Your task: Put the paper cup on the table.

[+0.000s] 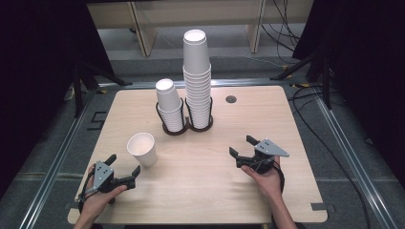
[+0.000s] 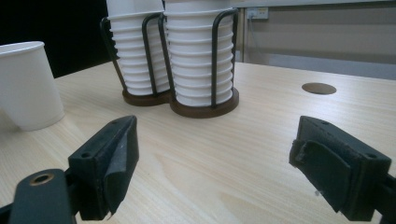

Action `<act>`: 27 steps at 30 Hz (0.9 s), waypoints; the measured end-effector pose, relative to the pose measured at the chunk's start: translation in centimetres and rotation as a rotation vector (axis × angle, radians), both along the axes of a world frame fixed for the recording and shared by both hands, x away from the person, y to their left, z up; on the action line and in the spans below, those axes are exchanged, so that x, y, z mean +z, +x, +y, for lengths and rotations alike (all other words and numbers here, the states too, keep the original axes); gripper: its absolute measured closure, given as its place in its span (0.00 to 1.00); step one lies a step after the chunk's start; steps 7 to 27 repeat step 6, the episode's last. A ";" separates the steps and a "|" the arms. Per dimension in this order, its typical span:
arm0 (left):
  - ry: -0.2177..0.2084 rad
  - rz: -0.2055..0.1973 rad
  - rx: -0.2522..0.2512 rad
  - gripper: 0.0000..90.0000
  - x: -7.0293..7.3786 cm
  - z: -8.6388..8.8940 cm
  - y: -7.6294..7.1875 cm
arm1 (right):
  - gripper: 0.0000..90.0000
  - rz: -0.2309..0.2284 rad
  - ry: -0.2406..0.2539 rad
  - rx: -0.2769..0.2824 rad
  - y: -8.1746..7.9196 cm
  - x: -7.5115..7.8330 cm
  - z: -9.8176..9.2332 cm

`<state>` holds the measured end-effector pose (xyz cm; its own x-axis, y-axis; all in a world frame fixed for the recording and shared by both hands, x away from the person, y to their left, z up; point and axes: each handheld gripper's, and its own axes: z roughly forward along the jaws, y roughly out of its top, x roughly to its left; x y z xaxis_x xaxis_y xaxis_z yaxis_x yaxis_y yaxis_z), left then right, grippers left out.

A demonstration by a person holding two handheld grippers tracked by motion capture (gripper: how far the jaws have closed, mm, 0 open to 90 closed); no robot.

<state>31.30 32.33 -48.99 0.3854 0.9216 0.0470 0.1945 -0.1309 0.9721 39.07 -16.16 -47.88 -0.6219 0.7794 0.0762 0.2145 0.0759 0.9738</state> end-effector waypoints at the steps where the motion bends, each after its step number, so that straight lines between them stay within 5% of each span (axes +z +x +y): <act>1: 0.006 0.006 -0.004 0.00 0.1 0.0 0.0 | 0.17 0.000 0.000 0.000 0.0 0.0 0.0; 27: 0.000 -0.009 -0.010 0.00 -0.1 -0.2 0.2 | 0.17 0.004 -0.006 -0.005 -0.1 0.1 -0.1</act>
